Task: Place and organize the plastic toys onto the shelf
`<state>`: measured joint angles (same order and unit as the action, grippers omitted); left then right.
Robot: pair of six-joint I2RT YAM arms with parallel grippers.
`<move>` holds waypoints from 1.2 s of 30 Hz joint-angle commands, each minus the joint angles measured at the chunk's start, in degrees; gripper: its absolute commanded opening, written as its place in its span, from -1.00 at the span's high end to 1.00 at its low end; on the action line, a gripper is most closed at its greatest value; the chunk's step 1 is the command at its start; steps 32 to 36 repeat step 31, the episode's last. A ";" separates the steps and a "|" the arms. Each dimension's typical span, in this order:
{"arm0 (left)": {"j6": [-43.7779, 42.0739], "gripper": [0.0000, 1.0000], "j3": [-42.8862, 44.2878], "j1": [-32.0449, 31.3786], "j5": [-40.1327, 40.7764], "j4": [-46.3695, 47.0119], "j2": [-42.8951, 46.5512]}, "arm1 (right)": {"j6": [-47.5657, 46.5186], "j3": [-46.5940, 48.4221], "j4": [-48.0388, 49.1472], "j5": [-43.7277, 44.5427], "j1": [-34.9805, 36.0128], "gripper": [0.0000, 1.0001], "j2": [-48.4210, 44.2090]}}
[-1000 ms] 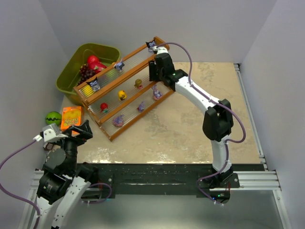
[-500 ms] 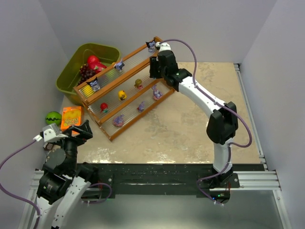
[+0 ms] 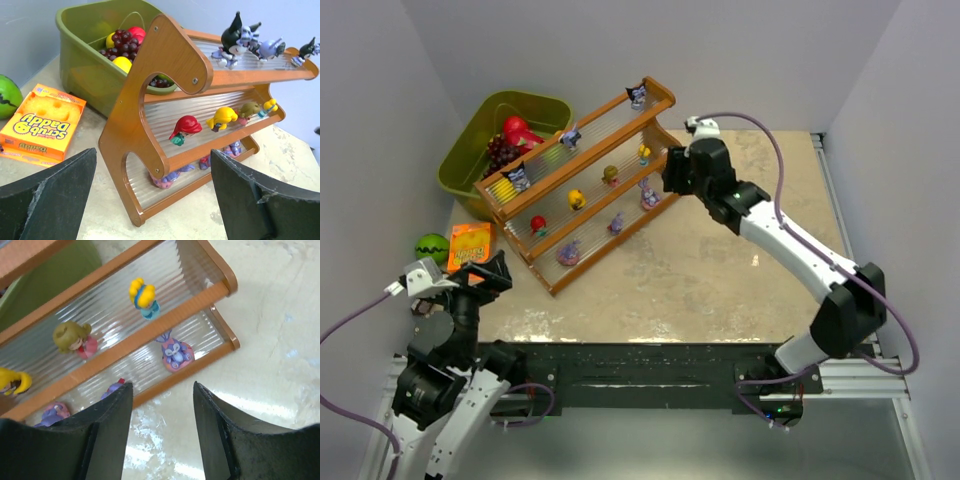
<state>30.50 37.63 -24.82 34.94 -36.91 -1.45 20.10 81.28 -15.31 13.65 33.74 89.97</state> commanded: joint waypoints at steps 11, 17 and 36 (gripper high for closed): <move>5.36 -0.99 11.24 0.21 -1.79 -6.95 -15.86 | 11.54 -33.45 0.55 -6.61 0.10 -0.17 -31.86; 2.55 -0.99 14.74 0.21 -8.30 -7.39 -13.84 | 10.93 -33.02 -6.47 -8.46 0.01 -0.32 -40.47; 0.35 -0.99 20.12 0.30 -14.46 -9.33 -12.52 | 11.19 -29.86 -9.48 -10.75 0.01 -0.38 -43.57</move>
